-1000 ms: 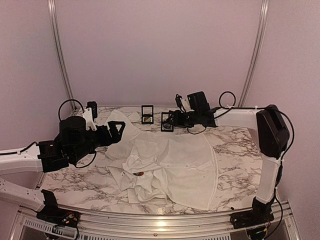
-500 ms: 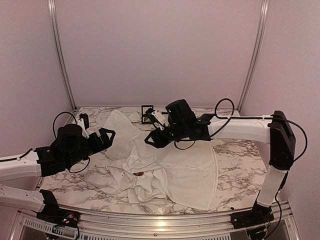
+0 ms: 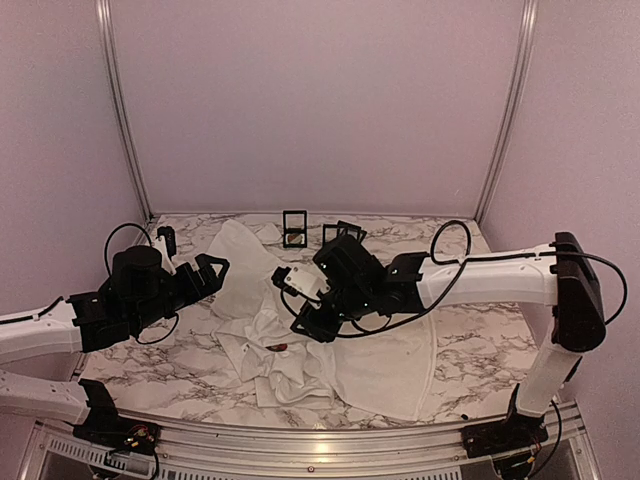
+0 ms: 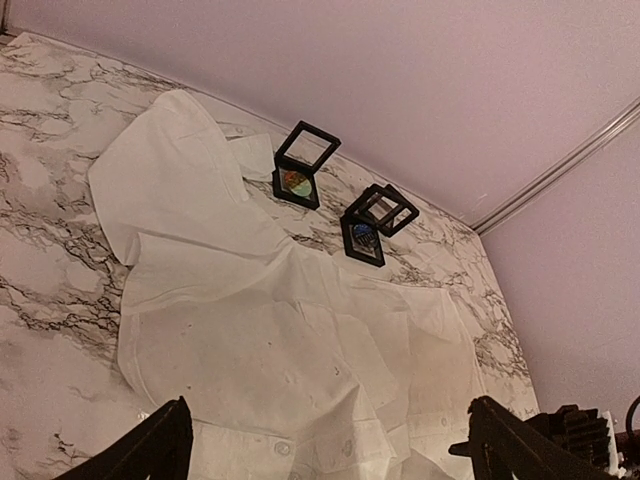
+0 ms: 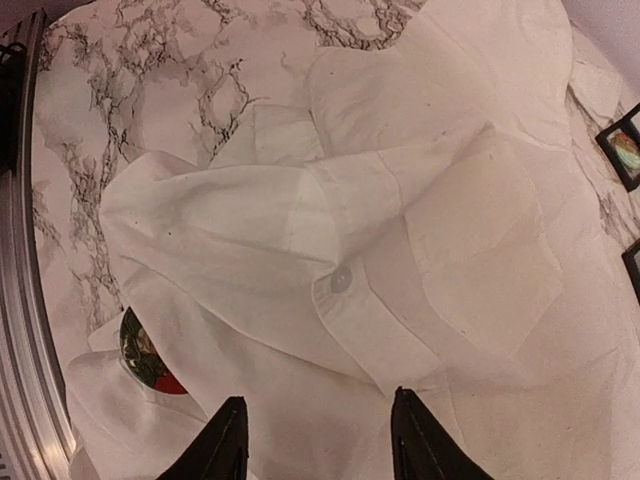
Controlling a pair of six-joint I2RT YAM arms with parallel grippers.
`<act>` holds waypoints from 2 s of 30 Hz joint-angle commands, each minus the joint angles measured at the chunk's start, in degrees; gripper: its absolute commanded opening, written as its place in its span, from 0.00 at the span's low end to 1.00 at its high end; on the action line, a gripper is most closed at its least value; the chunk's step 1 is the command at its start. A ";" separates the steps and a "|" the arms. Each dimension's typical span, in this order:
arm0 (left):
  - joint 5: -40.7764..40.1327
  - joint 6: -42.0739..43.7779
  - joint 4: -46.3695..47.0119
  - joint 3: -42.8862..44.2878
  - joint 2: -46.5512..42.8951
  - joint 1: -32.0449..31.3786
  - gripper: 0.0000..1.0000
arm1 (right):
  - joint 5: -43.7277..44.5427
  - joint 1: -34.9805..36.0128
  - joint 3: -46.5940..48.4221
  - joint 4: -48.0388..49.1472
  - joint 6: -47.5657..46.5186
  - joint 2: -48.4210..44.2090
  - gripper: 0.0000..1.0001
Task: Remove the brooch from the garment
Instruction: Pick up the flattened clothing from the center of the board.
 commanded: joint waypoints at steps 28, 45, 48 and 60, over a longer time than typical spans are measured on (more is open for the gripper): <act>4.63 -1.64 -1.72 -0.15 0.67 1.95 0.99 | 12.93 5.98 1.21 -1.82 -7.29 3.68 0.35; 10.15 -3.62 0.61 0.66 1.44 1.95 0.99 | 9.23 2.99 7.13 -2.46 -0.35 6.04 0.00; 11.26 -3.62 0.44 1.92 1.83 1.95 0.99 | 6.17 1.16 8.90 -3.05 2.13 5.86 0.00; 18.40 -4.84 1.88 5.31 4.41 2.12 0.96 | -7.47 -5.54 16.40 -3.09 12.75 7.76 0.00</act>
